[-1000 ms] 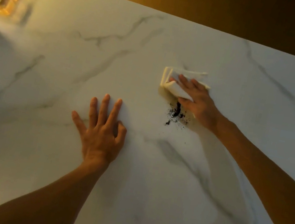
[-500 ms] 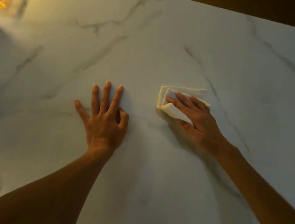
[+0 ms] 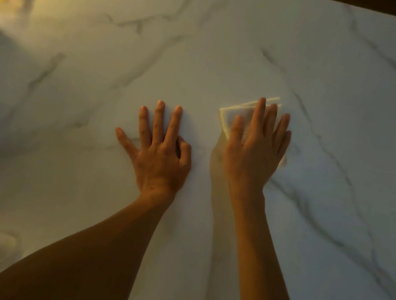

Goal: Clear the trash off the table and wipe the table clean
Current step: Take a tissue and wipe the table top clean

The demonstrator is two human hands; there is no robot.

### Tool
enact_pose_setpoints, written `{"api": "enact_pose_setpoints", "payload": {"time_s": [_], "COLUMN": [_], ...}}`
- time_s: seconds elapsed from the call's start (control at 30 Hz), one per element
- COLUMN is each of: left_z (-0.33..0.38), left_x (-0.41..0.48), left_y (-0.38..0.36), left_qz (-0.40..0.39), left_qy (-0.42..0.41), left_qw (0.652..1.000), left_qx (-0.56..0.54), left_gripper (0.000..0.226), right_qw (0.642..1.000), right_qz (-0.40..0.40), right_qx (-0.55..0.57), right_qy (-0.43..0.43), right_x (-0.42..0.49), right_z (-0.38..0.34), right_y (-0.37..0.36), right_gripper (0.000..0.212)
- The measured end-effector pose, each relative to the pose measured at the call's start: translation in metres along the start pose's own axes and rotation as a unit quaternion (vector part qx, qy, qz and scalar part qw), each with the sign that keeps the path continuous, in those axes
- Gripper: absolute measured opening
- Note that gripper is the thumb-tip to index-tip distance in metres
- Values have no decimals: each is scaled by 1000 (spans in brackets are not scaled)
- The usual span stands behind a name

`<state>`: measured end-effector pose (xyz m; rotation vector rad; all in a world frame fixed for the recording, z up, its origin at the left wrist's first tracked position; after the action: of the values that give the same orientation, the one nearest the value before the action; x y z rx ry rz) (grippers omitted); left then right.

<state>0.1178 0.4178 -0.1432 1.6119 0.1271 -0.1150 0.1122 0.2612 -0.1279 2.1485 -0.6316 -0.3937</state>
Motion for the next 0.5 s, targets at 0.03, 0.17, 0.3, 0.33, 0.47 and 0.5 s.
{"api": "enact_pose_setpoints", "payload": {"time_s": [0.03,0.17,0.3,0.33,0.47,0.5], "left_z": [1,3,2,1,1,1], "left_x": [0,2,-1,-1,-1,-1], "left_y": [0,2,0,1,2,3], "left_qz": [-1,1,-3,-6,-10,-13], "left_qy": [-1,-5,-7,-7,-11,-13], "left_qw": [1000,1000,1000,1000,1000,1000], "left_qx": [-2,-1,3,3,2,1], "left_gripper": [63,62,62,62,62,62], "right_qw": [999,985,990,992,990,985], "right_qz": [6,-17,9,12,-17,-26], "right_qx": [-39,-157,-135,-120,-108,-117], "right_qy": [21,65,45,30,88,123], "right_x": [1,5,23,31,35,31], "right_z": [0,10,9,4,-12,-9], "right_y": [-1,-14,-18,-19,-28,-26], "right_gripper": [60,62,53,52,46,45]}}
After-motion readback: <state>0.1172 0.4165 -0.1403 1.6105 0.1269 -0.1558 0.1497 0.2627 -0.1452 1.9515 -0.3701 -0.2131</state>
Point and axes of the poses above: each hand's wrist, its own x-axis towards the middle knuckle, its own y-axis out of the back of the hand, z = x × y, the point moved 2 cm from there along x, towards the middle knuckle, and after that the axes turned 15 degrees about x, right-handed, at the moved point
